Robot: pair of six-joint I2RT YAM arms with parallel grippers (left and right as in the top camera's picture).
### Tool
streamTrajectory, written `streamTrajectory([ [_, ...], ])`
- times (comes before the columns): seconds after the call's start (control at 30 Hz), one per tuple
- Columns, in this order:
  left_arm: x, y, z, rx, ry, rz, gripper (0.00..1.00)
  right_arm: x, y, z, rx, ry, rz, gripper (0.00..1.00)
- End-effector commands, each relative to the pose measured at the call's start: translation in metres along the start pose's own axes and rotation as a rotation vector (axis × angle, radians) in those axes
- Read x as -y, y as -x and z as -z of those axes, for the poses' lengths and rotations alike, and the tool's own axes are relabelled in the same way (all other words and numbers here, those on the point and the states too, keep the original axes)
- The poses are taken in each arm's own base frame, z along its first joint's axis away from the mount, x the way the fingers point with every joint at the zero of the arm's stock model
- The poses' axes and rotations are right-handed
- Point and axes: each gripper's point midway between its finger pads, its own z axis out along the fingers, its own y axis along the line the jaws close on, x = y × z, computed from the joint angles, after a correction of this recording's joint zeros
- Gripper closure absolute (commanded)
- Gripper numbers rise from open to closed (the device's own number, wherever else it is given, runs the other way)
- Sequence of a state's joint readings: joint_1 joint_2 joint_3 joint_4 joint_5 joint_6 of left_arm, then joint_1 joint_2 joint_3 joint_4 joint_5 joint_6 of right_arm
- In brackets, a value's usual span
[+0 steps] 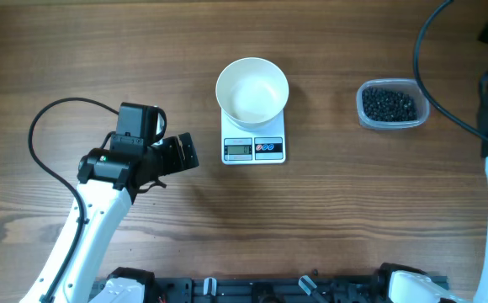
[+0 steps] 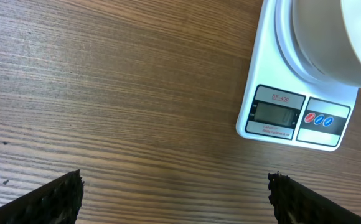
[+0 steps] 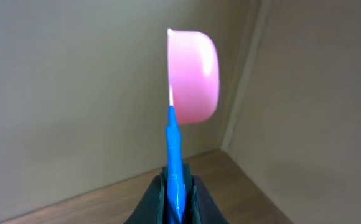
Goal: Scoop item into bowl and weigh 150g on scale
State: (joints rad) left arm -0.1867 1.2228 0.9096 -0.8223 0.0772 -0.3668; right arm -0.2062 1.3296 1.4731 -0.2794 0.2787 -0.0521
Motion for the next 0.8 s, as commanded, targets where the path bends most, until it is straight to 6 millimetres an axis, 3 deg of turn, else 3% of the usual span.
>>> streamTrajectory([
  [0.0, 0.001, 0.002, 0.003, 0.011, -0.011, -0.015, 0.0, -0.017, 0.011, 0.001, 0.028, 0.113, 0.017, 0.96],
  [0.17, 0.001, 0.002, 0.003, 0.011, -0.011, -0.015, 0.0, -0.018, -0.002, 0.002, -0.025, 0.118, -0.032, 0.96],
  [0.37, 0.001, 0.002, 0.003, 0.011, -0.011, -0.015, 0.0, -0.037, -0.005, 0.006, -0.056, 0.226, -0.196, 0.96],
  [0.53, 0.001, 0.002, 0.003, 0.011, -0.011, -0.015, 0.0, -0.021, 0.002, 0.002, -0.034, 0.144, -0.352, 0.96],
  [0.67, 0.001, 0.002, 0.003, 0.011, -0.011, -0.015, 0.0, -0.022, 0.002, -0.001, -0.036, 0.148, -0.405, 0.96],
  [0.77, 0.001, 0.002, 0.003, 0.011, -0.011, -0.015, 0.0, -0.022, 0.0, -0.002, -0.051, 0.146, -0.549, 0.96],
])
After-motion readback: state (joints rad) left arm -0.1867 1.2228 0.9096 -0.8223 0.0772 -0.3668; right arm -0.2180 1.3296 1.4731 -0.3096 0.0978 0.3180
